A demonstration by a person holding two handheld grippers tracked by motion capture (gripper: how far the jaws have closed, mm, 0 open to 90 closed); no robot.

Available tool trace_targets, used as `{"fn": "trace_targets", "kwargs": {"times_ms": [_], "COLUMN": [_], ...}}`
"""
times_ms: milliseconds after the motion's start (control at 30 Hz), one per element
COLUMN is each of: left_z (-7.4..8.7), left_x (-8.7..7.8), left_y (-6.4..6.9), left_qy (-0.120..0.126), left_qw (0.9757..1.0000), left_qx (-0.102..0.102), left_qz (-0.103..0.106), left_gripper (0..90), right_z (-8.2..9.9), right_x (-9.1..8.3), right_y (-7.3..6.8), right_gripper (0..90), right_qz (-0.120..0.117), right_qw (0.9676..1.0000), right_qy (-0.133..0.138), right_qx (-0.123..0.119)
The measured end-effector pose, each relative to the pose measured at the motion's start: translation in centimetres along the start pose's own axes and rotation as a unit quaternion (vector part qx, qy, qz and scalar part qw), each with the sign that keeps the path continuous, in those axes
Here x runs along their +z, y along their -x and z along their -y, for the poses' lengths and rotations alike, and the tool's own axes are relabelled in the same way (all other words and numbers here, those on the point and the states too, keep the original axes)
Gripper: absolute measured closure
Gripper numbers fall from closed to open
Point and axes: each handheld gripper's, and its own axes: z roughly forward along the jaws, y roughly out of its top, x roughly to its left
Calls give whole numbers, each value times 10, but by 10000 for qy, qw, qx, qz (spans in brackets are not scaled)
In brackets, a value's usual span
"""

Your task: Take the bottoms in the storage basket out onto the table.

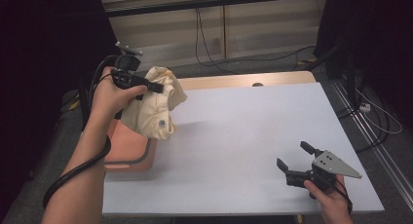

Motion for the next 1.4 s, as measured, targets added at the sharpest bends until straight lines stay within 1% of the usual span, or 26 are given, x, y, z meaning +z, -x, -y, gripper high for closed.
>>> {"fn": "trace_targets", "kwargs": {"times_ms": [33,133,200,267,400,467,500,667,767,967,1067,1200,1333,1400], "left_z": [0,0,1,2,3,3,3,4,6,8,10,11,12,13], "left_x": [2,4,7,9,14,15,16,21,25,30,33,36,38,38], "left_y": [2,4,7,8,14,15,16,21,25,31,35,37,41,41], "left_qy": [8,14,5,0,-42,-26,-25,-16,-20,-21,-24,-23,-17,-3], "left_qw": [10000,10000,9999,9999,9996,9996,9994,9992,9987,9983,9977,9975,9968,9968], "left_qx": [58,57,114,117,247,229,267,319,402,462,540,555,637,624], "left_qz": [10,51,78,113,162,165,202,241,297,365,403,436,484,499], "left_gripper": [609,609,608,608,608,607,607,607,607,606,607,606,606,606], "right_z": [0,0,0,0,0,0,0,0,0,0,0,0,0,0], "right_x": [0,0,0,0,0,0,0,0,1,0,0,0,0,0], "right_y": [0,0,0,0,0,0,0,0,0,0,0,0,0,0], "right_gripper": [26,26,26,25,26,26,25,26,26,26,26,26,25,26], "right_qz": [-10,-2,-5,-11,-10,-15,-11,-20,-20,-23,-17,-21,-25,-21], "right_qw": [10000,10000,10000,10000,10000,10000,10000,10000,10000,10000,10000,10000,10000,10000], "right_qy": [2,-3,-1,3,0,2,1,-9,-14,-11,-11,-7,-1,1], "right_qx": [-14,-13,-13,-9,-21,-12,-19,-15,-12,-19,-17,-20,-30,-27]}}
